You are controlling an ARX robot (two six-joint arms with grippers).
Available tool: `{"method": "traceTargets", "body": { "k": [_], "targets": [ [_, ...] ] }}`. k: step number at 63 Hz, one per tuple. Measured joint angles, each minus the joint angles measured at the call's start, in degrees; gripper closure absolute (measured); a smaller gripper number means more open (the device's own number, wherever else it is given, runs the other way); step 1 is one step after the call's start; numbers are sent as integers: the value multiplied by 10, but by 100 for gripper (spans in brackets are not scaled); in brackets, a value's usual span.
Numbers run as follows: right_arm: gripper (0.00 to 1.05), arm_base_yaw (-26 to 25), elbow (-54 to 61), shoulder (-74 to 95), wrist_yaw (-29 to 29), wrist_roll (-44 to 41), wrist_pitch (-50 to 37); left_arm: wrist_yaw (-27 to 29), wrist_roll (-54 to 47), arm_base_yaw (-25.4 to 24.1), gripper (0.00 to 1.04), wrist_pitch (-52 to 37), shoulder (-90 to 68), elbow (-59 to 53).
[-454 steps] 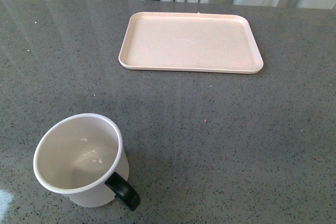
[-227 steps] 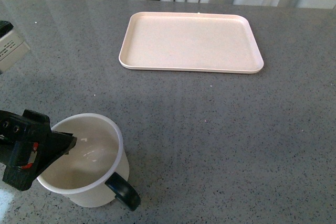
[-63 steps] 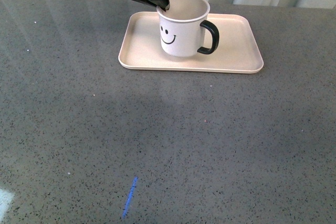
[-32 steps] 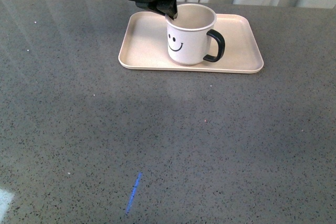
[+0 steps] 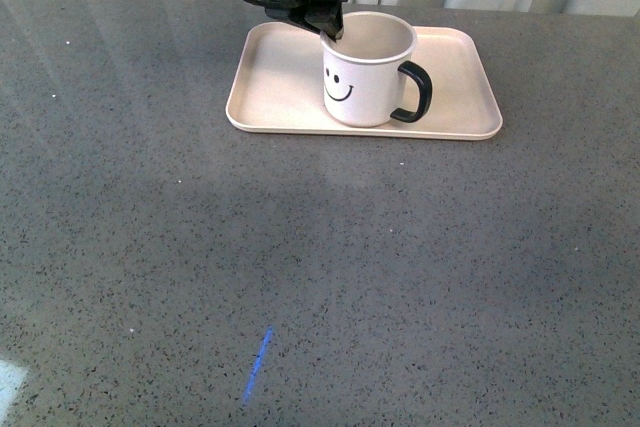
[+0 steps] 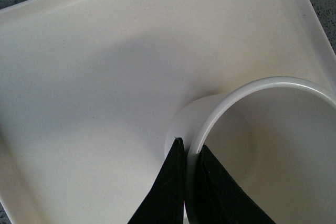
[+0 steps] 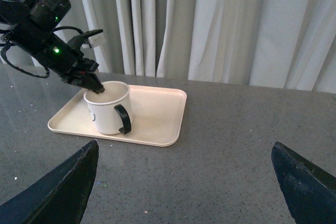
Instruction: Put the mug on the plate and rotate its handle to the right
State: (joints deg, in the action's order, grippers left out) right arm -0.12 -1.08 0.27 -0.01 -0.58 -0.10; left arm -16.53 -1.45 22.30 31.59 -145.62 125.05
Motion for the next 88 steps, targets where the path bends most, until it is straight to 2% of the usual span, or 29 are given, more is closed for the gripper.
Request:
{"method": "traceTargets", "body": {
  "k": [20,33,39,56,63,68,70,74,76,79,81,84,88],
  "targets": [
    [9,0,0,0,0,0,0,-4,-1,5,53,-8,2,-3],
    [9,0,0,0,0,0,0,-4,-8,8,19,-56,61,-86],
    [9,0,0,0,0,0,0,-4,-9,8,7,-90,107,-139],
    [9,0,0,0,0,0,0,7,35,-7,9,-244,287,-338],
    [9,0,0,0,0,0,0,20,82,-23,9,-346,396,-481],
    [9,0,0,0,0,0,0,22,97,-27,9,-367,436,-533],
    [9,0,0,0,0,0,0,83,86,-23,13,-420,443,-559],
    [9,0,0,0,2,0,0,273,50,-21,29,-641,466,-671],
    [9,0,0,0,1,0,0,311,41,-27,35,-696,478,-710],
    [9,0,0,0,0,0,0,330,36,-37,42,-752,496,-757],
    [9,0,0,0,0,0,0,330,30,-51,51,-796,524,-806],
    [9,0,0,0,0,0,0,316,27,-67,63,-827,567,-862],
    [9,0,0,0,0,0,0,303,25,-80,74,-841,598,-905]
  ]
}}
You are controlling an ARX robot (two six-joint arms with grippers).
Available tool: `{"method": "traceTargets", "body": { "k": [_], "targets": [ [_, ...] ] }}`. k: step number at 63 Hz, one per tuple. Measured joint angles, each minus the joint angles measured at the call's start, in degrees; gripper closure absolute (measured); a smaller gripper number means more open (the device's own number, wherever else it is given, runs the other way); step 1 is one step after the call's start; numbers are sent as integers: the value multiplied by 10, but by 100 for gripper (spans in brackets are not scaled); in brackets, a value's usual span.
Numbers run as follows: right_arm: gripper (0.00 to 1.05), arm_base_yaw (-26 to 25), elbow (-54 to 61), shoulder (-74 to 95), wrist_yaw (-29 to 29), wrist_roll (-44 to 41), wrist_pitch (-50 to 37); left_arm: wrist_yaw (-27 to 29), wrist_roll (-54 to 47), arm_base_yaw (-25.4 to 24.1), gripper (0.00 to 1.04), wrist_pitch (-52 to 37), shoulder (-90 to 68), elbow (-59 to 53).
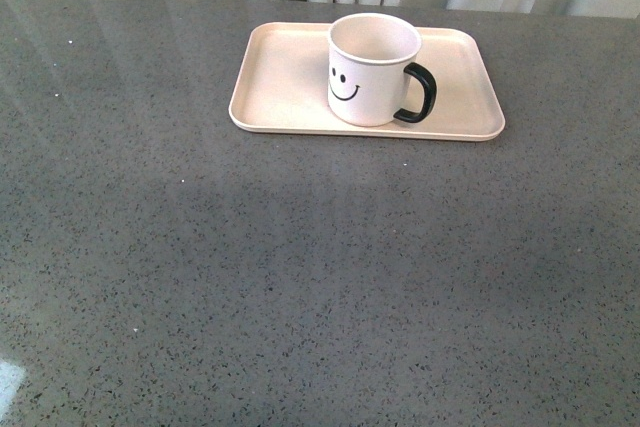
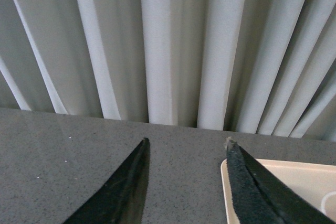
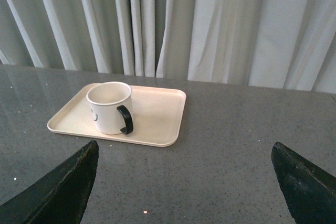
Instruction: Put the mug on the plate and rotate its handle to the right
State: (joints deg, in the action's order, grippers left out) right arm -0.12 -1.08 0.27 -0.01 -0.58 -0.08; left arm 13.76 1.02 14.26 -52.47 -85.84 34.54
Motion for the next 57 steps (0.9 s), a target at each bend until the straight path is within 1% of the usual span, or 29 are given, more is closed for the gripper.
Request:
{"method": "traceTargets", "body": {
  "k": [8,10,11,28,43,46,48,49,51,57],
  "targets": [
    [9,0,0,0,0,0,0,-20,-2,-25,96,-14,47,-76],
    [9,0,0,0,0,0,0,-28,-2,-31,103,-17,62,-97],
    [9,0,0,0,0,0,0,-31,0,-32,104,-18,66,-103],
    [9,0,0,0,0,0,0,-68,-4,-73,103,-17,180,-212],
    [9,0,0,0,0,0,0,-94,-4,-95,103,25,278,-270],
    [9,0,0,0,0,0,0,-130,-5,-122,103,42,306,-282],
    [9,0,0,0,0,0,0,-133,-5,-130,103,42,311,-289],
    [9,0,0,0,0,0,0,-133,-4,-136,103,23,312,-298],
    [9,0,0,0,0,0,0,-132,-4,-140,103,18,316,-307],
    [9,0,0,0,0,0,0,-138,-5,-141,103,61,365,-326]
  ]
}}
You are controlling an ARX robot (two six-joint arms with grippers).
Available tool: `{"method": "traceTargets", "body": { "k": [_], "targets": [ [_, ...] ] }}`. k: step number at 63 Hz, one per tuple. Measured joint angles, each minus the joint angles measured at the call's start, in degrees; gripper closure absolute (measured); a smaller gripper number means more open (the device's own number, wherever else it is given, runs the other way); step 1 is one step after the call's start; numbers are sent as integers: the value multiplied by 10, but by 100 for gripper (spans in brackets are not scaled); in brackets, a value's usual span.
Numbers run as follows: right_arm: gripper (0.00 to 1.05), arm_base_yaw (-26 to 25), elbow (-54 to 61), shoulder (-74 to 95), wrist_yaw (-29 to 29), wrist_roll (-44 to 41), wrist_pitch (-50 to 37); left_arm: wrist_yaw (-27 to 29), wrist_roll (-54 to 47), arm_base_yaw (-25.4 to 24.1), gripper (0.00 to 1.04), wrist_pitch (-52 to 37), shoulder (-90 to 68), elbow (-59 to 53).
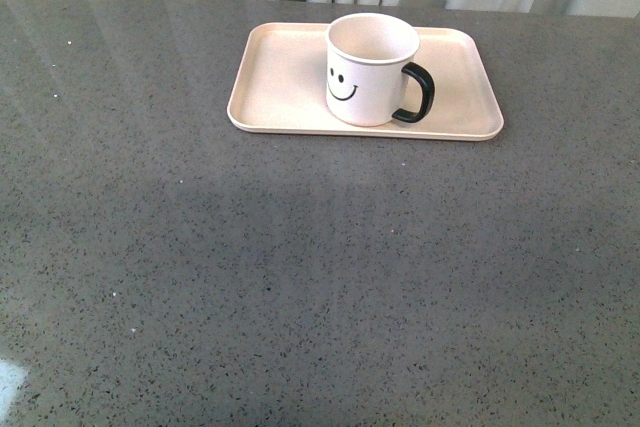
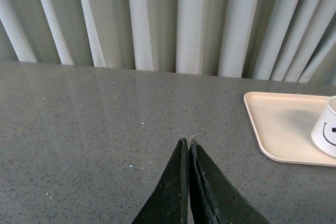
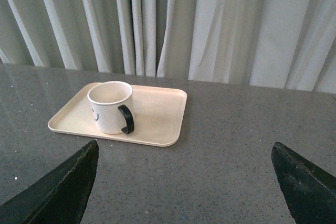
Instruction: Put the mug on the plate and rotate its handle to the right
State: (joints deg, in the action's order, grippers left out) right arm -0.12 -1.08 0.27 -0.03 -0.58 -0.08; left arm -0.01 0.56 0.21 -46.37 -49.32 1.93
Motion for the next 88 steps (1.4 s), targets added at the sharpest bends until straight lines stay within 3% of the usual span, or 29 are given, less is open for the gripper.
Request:
{"method": "traceTargets", "body": {
  "k": [36,82,88],
  "targets": [
    [9,0,0,0,0,0,0,0,0,-1,103,204,232,-12],
    [9,0,0,0,0,0,0,0,0,-1,103,361,390,-12],
    [9,0,0,0,0,0,0,0,-1,-1,103,449,459,-12]
  ]
}}
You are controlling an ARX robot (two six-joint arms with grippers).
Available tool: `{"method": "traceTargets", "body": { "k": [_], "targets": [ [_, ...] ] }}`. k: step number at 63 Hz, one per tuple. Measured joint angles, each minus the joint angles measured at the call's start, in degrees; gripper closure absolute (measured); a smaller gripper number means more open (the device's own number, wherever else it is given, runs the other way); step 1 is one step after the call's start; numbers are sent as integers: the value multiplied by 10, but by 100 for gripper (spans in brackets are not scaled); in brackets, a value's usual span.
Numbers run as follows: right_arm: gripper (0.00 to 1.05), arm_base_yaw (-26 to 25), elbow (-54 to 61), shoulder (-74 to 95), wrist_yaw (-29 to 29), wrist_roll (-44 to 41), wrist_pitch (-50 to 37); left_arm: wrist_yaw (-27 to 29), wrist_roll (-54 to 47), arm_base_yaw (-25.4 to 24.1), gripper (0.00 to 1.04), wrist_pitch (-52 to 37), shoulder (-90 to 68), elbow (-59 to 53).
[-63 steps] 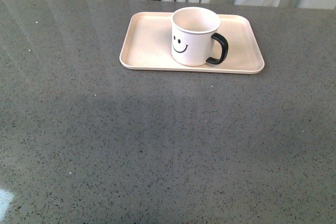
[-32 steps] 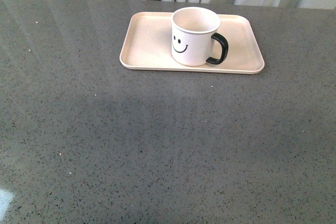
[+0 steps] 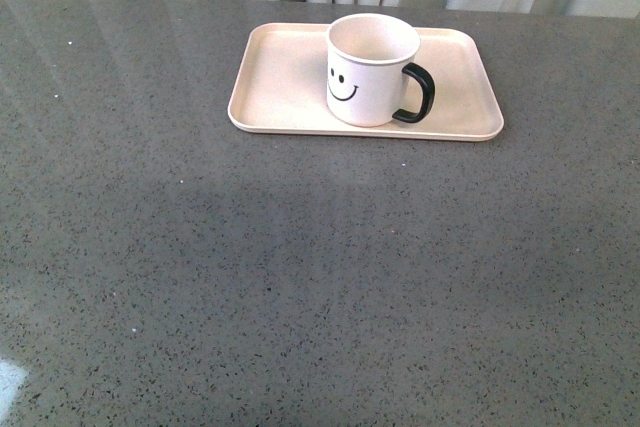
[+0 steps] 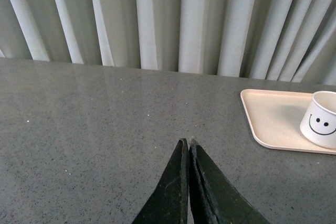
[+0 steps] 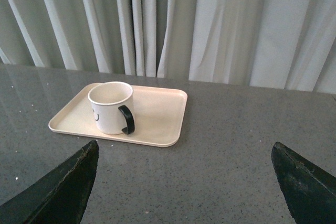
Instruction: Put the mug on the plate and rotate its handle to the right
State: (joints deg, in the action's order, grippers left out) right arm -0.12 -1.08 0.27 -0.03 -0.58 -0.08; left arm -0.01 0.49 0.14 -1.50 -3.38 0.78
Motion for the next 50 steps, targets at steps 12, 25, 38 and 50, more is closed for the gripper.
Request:
{"method": "traceTargets", "body": {
  "k": [12,25,38,50],
  "targets": [
    [9,0,0,0,0,0,0,0,0,0,103,15,24,0],
    [9,0,0,0,0,0,0,0,0,0,72,15,25,0],
    [9,-25,-34,45,94,-36,85,1,0,0,33,15,25,0],
    [9,-110,-291,471,353,-202,272,0,-1,0,10,15,25,0]
  ]
}}
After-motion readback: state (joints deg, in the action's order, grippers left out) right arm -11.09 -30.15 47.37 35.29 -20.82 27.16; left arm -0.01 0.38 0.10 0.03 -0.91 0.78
